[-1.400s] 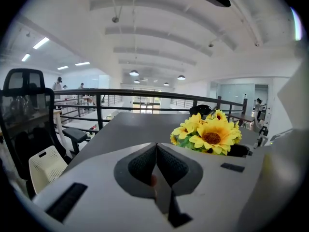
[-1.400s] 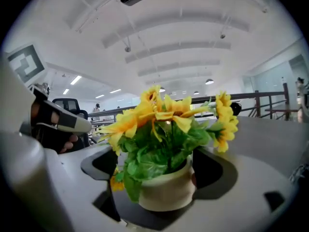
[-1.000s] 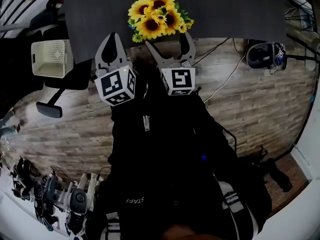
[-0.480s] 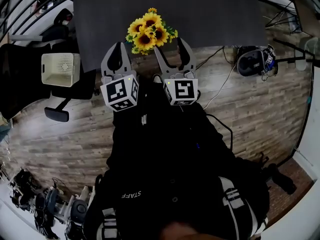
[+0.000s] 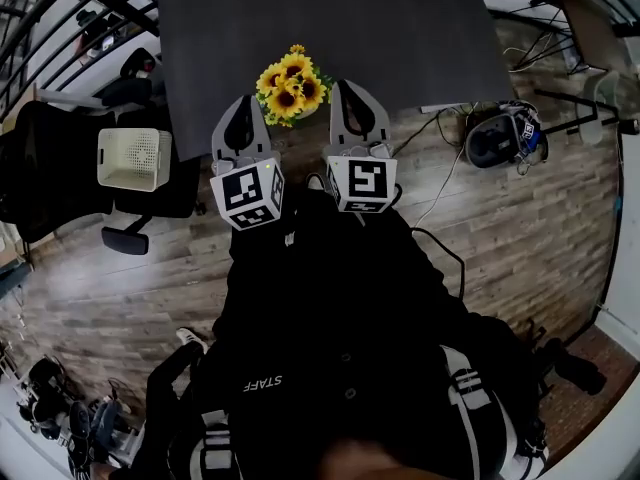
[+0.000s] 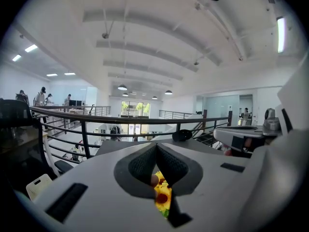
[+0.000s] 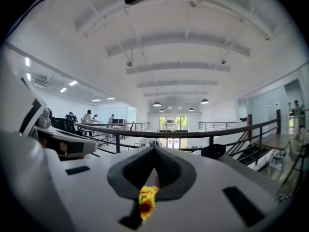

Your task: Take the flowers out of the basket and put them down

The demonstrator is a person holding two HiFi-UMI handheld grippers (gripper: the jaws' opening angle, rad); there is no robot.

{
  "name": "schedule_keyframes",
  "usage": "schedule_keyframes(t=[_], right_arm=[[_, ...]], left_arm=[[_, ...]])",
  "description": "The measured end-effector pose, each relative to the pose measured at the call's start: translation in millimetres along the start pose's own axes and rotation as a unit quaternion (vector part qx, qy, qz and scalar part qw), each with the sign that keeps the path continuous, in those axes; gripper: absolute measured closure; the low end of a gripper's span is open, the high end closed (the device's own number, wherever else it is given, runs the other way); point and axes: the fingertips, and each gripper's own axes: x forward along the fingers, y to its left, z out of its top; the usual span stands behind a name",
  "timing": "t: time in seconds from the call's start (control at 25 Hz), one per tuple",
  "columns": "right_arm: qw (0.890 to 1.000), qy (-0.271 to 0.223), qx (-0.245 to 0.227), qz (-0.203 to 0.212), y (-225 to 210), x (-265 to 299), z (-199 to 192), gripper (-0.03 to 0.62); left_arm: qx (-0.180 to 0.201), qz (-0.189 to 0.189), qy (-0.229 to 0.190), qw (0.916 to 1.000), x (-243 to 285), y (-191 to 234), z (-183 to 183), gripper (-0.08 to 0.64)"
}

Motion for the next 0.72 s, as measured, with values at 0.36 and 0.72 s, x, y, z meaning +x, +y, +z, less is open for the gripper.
schedule_keyframes(t=[0.36, 0.72], right_arm=[[1.000, -0.025, -0.003, -0.008, 36.1, -15.7, 55.8, 0.577], [0.998, -0.063, -0.003, 0.006, 65.8, -6.4, 101.4, 0.577]], left_arm=[[0.004, -0.034, -0.020, 0.9992, -32.0, 12.3, 38.9, 0.558], [0.001, -0.071, -0.053, 0.9961, -33.9, 17.7, 83.9, 0.558]])
